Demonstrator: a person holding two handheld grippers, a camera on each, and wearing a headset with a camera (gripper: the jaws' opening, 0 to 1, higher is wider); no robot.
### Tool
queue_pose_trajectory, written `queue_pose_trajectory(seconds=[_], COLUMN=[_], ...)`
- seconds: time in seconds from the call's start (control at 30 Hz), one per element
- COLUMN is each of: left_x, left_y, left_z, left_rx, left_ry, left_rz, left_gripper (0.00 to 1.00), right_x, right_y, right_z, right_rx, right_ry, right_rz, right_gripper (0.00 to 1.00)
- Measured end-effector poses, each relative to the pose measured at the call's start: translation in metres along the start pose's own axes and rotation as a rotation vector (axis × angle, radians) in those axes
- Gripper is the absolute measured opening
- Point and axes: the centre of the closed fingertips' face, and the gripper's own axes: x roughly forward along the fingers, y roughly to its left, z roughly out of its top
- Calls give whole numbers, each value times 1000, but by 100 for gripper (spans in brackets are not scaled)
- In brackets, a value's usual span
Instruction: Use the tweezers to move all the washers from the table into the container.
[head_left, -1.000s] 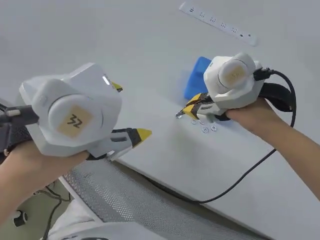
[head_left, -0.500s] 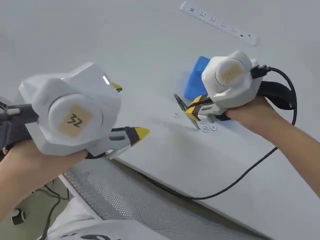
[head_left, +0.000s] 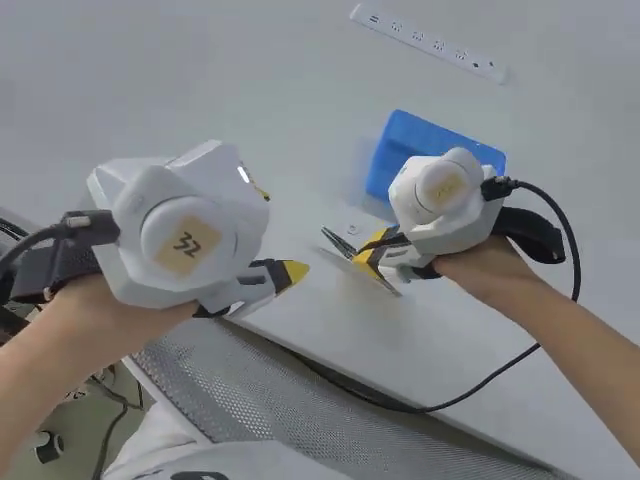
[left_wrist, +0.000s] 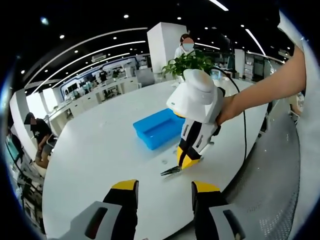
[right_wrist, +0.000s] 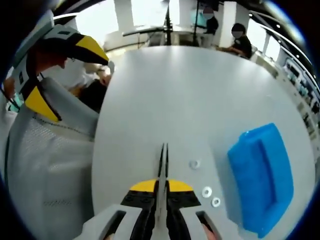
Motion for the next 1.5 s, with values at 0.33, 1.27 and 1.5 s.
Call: queue_pose_trajectory(seconds=[0.33, 1.27, 1.5], left_x=[14, 116, 141], left_y=[-4, -75, -88], left_z=[2, 8, -2], left_rx=[75, 551, 636], left_ry=[32, 175, 212], left_rz=[-74, -510, -604], left_gripper=[34, 20, 9], right_x=[2, -142, -151], right_y=[5, 14, 18], right_z=[2, -52, -62], right_rx=[1, 564, 626], right_ry=[-30, -385, -424], right_rz=[2, -398, -437], right_gripper=[4, 12, 9])
